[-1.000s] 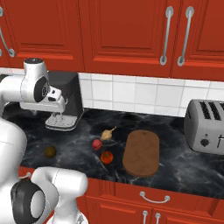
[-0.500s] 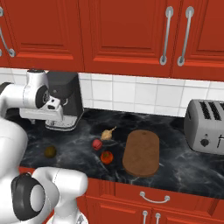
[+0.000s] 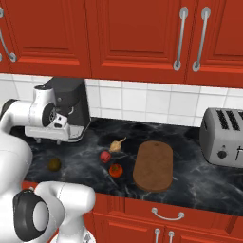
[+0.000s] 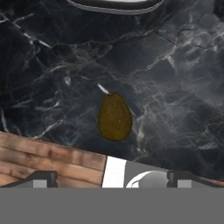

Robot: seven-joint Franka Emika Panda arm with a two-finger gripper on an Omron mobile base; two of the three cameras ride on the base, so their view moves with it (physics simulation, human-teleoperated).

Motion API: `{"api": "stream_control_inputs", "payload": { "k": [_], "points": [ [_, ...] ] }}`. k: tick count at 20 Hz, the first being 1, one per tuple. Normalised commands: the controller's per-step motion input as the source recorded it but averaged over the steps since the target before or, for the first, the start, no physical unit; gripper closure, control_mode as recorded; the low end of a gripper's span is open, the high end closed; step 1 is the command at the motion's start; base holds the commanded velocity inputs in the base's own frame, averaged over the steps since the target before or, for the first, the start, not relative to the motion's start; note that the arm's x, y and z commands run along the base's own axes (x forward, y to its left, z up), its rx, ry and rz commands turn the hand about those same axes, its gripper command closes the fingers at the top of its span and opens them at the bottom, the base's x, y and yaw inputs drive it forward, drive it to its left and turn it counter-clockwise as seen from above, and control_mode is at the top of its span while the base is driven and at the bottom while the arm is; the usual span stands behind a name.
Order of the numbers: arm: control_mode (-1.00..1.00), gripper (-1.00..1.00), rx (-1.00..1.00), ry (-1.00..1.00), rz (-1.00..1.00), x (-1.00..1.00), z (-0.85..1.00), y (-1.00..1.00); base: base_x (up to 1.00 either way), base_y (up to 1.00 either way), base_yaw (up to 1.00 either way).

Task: Place the avocado, onion, tomato, and bell pepper on the cutting board.

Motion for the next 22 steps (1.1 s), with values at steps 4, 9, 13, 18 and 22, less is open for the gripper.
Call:
{"api": "stream_control_inputs", "payload": {
  "k": [4, 9, 13, 18, 22],
  "points": [
    [-1.00, -1.00, 0.00, 0.04, 0.01, 0.10, -0.34, 0.00, 0.00, 0.00, 0.00],
    [-1.00, -1.00, 0.00, 0.03, 0.00, 0.19, -0.39, 0.00, 0.00, 0.00, 0.00],
    [-1.00, -1.00, 0.00, 0.05, 0.00, 0.09, -0.38, 0.04, 0.00, 0.00, 0.00],
    [-1.00, -1.00, 0.00, 0.05, 0.00, 0.00, -0.39, 0.04, 0.00, 0.00, 0.00],
    [-1.00, -1.00, 0.00, 0.05, 0.00, 0.00, -0.40, 0.10, 0.00, 0.00, 0.00]
  ]
}}
